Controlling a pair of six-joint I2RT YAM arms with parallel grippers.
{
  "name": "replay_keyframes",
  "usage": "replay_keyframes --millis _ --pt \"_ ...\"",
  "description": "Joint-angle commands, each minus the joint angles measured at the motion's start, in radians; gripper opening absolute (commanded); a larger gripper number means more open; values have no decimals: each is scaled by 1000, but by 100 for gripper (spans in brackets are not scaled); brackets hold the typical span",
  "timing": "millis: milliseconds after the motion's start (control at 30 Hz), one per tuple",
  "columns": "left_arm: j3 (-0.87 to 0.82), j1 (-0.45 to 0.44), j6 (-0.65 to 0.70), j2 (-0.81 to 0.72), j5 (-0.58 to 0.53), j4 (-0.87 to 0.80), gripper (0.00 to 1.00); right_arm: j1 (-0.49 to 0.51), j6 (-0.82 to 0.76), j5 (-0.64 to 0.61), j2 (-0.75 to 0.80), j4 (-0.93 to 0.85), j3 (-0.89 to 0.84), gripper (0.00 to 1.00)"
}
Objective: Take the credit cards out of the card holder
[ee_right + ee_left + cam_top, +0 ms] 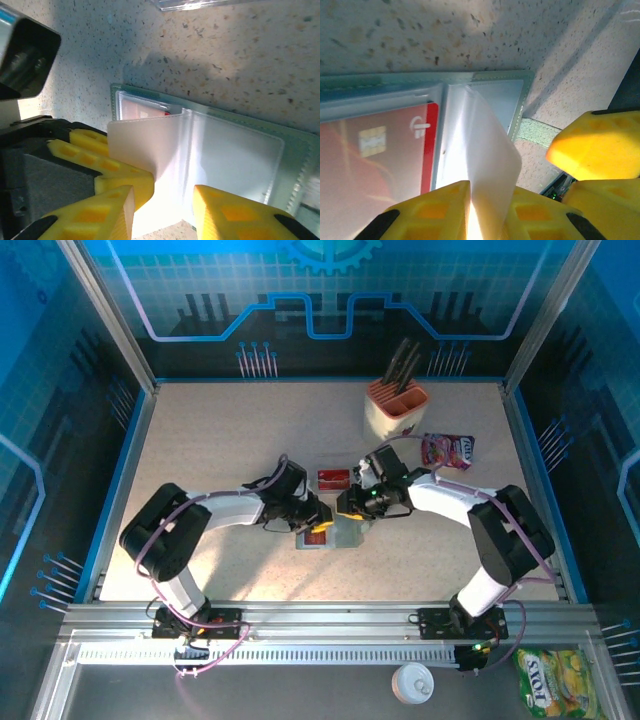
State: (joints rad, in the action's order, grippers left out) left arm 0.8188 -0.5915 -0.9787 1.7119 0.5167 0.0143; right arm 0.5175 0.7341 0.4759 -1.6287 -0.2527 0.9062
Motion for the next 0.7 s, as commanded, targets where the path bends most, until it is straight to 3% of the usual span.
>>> replay_keyframes --millis 0,667 --pt "39 -26 -44 38 -13 7 20 -31 -41 35 44 -44 -19 37" --pt "140 -91 -70 125 -33 1 30 -100 -87 73 94 -84 -46 38"
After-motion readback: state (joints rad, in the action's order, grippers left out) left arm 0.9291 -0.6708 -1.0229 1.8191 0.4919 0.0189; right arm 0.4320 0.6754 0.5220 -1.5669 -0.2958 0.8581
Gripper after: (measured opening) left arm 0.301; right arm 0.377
